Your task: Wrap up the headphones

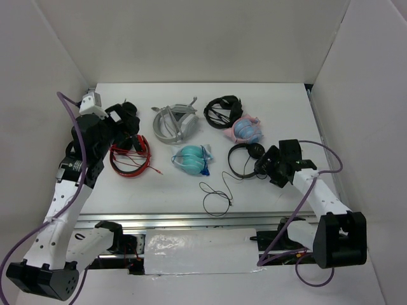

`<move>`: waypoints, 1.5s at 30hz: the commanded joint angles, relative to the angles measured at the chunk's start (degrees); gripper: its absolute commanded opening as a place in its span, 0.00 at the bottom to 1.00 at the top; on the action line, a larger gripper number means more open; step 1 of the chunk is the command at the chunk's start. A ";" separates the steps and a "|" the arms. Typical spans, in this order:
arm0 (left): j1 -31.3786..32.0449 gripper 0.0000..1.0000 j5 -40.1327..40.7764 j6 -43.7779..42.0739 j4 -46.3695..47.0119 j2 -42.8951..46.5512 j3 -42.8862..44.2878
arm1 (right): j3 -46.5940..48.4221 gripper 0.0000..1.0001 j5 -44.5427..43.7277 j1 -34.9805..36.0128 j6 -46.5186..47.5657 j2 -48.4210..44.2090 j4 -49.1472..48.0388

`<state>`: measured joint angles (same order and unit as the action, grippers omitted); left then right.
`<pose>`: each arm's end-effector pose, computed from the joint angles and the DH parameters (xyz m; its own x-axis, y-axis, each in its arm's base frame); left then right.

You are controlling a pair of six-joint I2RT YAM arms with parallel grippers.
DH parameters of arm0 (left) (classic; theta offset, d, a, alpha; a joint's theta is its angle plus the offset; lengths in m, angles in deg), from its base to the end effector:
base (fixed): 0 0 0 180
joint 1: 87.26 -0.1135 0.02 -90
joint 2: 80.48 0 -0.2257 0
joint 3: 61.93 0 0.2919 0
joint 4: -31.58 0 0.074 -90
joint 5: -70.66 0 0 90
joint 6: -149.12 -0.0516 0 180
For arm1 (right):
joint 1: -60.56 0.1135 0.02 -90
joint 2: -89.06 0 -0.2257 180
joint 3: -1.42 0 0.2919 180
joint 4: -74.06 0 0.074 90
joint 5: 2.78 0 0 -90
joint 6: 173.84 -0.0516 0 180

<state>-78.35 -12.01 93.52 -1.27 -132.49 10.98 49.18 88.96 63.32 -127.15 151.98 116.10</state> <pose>0.2739 -0.0363 0.3696 -0.1859 -0.5380 -0.8222 -0.0906 0.8426 -0.5309 0.2666 0.0144 0.1326 -0.6552 0.6548 -0.3767 0.5289 0.7537 0.3902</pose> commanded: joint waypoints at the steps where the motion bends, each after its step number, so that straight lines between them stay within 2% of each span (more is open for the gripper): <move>1: -0.12 0.99 -2.49 -1.61 2.98 -0.99 -0.41 | -0.04 0.90 3.71 3.63 -3.80 2.90 -7.66; 7: -0.03 0.99 -3.73 -1.87 2.98 -1.95 -0.41 | 1.98 0.90 0.90 7.43 -5.20 11.43 -9.08; 9: 0.06 0.99 -3.47 -1.87 2.45 -2.22 -0.06 | 2.42 0.84 -0.50 7.61 -6.25 13.02 -9.08; 13: 0.06 0.99 -3.38 -1.61 2.27 -1.69 -0.41 | 2.51 0.67 -4.02 7.96 -8.45 15.92 -8.91; 15: 0.23 0.99 -3.90 -1.61 2.80 -1.52 -0.50 | 2.95 0.61 -5.77 8.22 -8.98 16.62 -8.73; 17: 0.32 0.99 -4.96 -1.43 3.32 -1.69 -0.68 | 3.30 0.48 -6.57 8.66 -8.99 16.63 -8.82; 20: 0.76 0.99 -8.20 -1.69 4.03 -2.74 -0.50 | 3.82 0.31 -8.24 9.89 -9.07 15.14 -8.47; 23: 2.60 0.99 -9.97 -1.44 5.08 -4.85 0.03 | 4.96 0.22 -10.70 11.29 -8.99 12.33 -6.97; 24: 4.17 0.99 -10.32 -1.52 5.43 -5.55 0.20 | 5.23 0.07 -11.40 11.99 -9.33 10.32 -6.71; 25: 5.15 0.99 -10.67 -1.43 5.61 -7.04 0.55 | 5.41 0.01 -12.62 12.26 -9.77 9.17 -6.18; 31: 11.91 0.99 -17.08 -0.91 8.42 -15.48 3.45 | 6.02 0.00 -13.95 16.13 -12.41 1.08 -6.70; 35: 18.24 0.99 -14.81 -1.43 6.94 -20.76 6.96 | 5.59 0.00 -18.25 19.29 -16.01 -3.75 -9.77; 39: 23.51 0.99 -13.22 -0.55 7.28 -24.88 9.60 | 4.18 0.00 -23.26 23.68 -15.76 -9.28 -17.32; 45: 27.04 0.99 -11.90 1.64 7.37 -26.74 11.02 | 1.99 0.00 -29.76 28.96 -12.24 -14.57 -32.00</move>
<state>-52.34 -25.01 93.25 3.82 -159.02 19.86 51.87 66.01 90.58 -140.77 140.09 97.41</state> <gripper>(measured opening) 0.993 0.375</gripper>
